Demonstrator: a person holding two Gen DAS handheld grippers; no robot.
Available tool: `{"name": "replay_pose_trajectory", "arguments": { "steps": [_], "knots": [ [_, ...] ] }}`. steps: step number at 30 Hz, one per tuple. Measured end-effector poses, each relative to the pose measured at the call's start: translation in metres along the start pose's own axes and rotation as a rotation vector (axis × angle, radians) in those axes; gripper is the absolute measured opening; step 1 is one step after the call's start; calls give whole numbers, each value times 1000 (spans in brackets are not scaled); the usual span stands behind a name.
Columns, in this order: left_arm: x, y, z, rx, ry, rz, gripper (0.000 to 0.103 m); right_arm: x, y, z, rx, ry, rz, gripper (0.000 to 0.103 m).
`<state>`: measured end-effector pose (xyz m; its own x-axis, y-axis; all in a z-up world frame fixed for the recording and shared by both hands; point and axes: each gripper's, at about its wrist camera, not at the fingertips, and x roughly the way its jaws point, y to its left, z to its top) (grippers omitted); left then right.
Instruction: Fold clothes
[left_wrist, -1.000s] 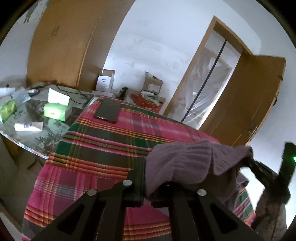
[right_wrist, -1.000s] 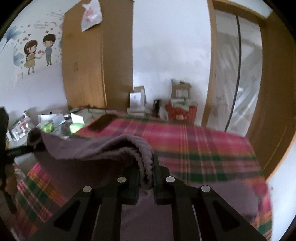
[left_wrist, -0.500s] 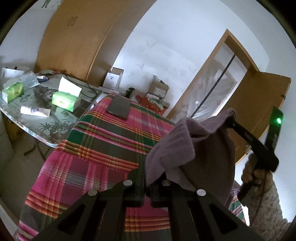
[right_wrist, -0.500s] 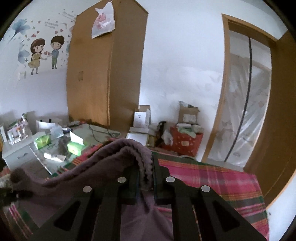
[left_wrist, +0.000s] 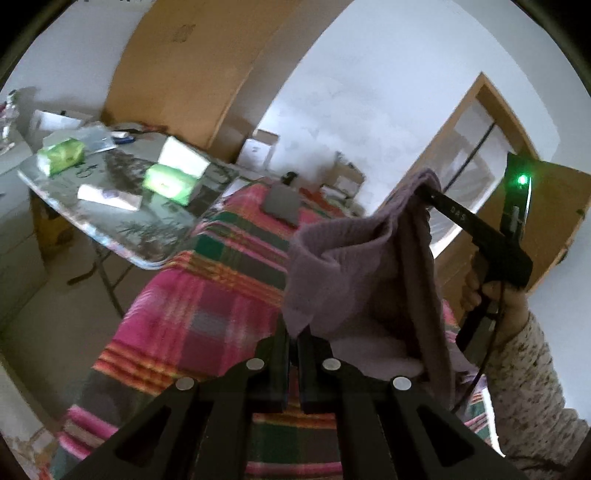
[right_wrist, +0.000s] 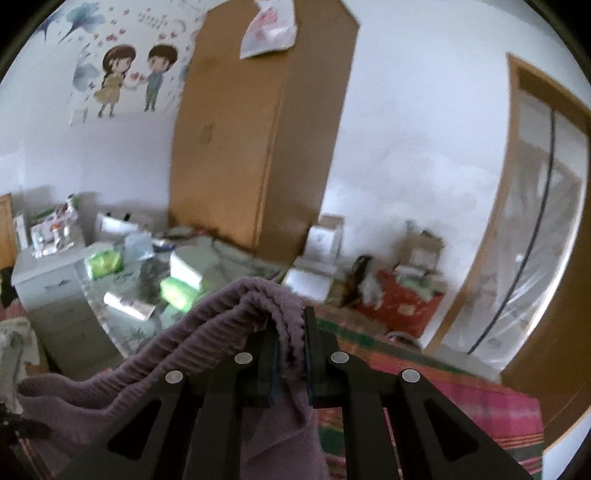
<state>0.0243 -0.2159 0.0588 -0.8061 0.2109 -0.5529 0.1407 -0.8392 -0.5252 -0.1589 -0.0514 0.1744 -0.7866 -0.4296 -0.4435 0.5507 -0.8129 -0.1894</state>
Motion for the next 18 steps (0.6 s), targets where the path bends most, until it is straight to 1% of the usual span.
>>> {"name": "replay_pose_trajectory", "arguments": {
  "steps": [4,7,9,11,13,16,18],
  "knots": [
    [16,11,-8,-24,50,31,3,30,13,-18,-10,87,30,11],
    [22,15,-11,-29,69,31,3,53,19,-35,-21,163,37,11],
    [25,18,-11,-33,79,35,3,63,18,-46,-4,214,44,13],
    [27,19,-12,-32,90,43,3,70,15,-55,32,285,86,14],
    [30,18,-13,-25,102,55,3,69,8,-61,75,324,133,18],
    [30,15,-14,-14,121,63,4,51,-2,-68,100,327,161,24],
    [29,13,-13,-11,132,57,4,36,-9,-71,108,330,178,25]
  ]
}}
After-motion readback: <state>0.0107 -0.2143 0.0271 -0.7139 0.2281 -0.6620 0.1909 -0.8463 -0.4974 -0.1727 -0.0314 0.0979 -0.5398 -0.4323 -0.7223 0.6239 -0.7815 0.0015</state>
